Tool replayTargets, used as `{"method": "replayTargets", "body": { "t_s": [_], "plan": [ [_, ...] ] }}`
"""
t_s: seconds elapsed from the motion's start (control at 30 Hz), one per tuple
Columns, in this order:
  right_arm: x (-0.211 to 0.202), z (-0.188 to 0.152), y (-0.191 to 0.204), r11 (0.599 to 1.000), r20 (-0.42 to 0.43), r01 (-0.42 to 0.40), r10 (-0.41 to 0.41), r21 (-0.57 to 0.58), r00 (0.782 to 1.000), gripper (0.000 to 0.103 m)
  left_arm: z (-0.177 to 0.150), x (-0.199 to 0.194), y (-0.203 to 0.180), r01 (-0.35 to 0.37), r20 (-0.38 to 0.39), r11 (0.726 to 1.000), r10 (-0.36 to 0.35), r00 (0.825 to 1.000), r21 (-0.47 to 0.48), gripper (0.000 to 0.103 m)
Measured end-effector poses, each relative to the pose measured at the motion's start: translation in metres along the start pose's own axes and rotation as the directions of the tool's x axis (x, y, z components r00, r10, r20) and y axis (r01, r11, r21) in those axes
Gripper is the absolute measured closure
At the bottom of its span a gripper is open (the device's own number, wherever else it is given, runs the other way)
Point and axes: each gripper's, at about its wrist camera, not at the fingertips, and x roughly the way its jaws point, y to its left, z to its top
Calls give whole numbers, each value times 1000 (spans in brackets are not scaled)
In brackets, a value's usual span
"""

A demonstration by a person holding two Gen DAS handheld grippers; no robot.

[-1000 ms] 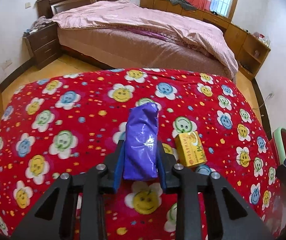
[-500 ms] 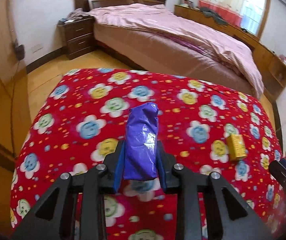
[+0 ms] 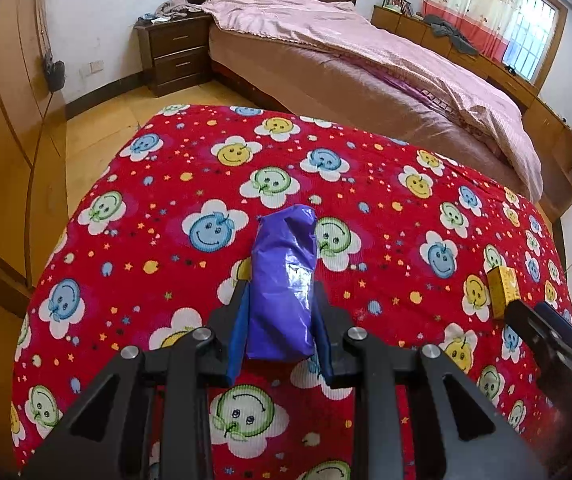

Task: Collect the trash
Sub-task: 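Grasp the small yellow box with the right tool while the left tool holds the purple packet, then carry the yellow box and purple packet in both tools over the bin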

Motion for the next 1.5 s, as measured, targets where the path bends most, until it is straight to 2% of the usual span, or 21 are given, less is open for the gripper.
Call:
{"method": "replayTargets", "body": {
  "t_s": [0.2, 0.3, 0.37, 0.43, 0.8, 1.1, 1.5],
  "plan": [
    [12, 0, 0, 1000, -13, 10, -9, 9, 1000, 42, -1, 0, -1, 4, 1, 1000, -4, 1000, 3, 73],
    [13, 0, 1, 1000, -11, 7, -7, 1, 1000, 54, -1, 0, -2, 4, 1, 1000, -4, 1000, 4, 73],
    [14, 1, 2, 1000, -10, 13, -13, -3, 1000, 66, -1, 0, -2, 4, 1, 1000, -4, 1000, 3, 73],
    [14, 1, 2, 1000, -10, 14, -14, -3, 1000, 71, -1, 0, -2, 4, 1, 1000, -4, 1000, 3, 73],
    [-2, -2, -5, 999, -2, -23, 23, 22, 1000, 73, -3, -3, -7, 17, 3, 1000, -17, 1000, 17, 73],
    [-47, -8, -16, 997, 54, -47, 44, 53, 998, 73, -5, -16, -17, 39, 20, 998, -40, 999, 45, 73],
    [-111, -34, -53, 992, 122, -28, 13, 122, 992, 73, -18, -51, -47, 74, 45, 991, -79, 996, 108, 73]
  ]
}}
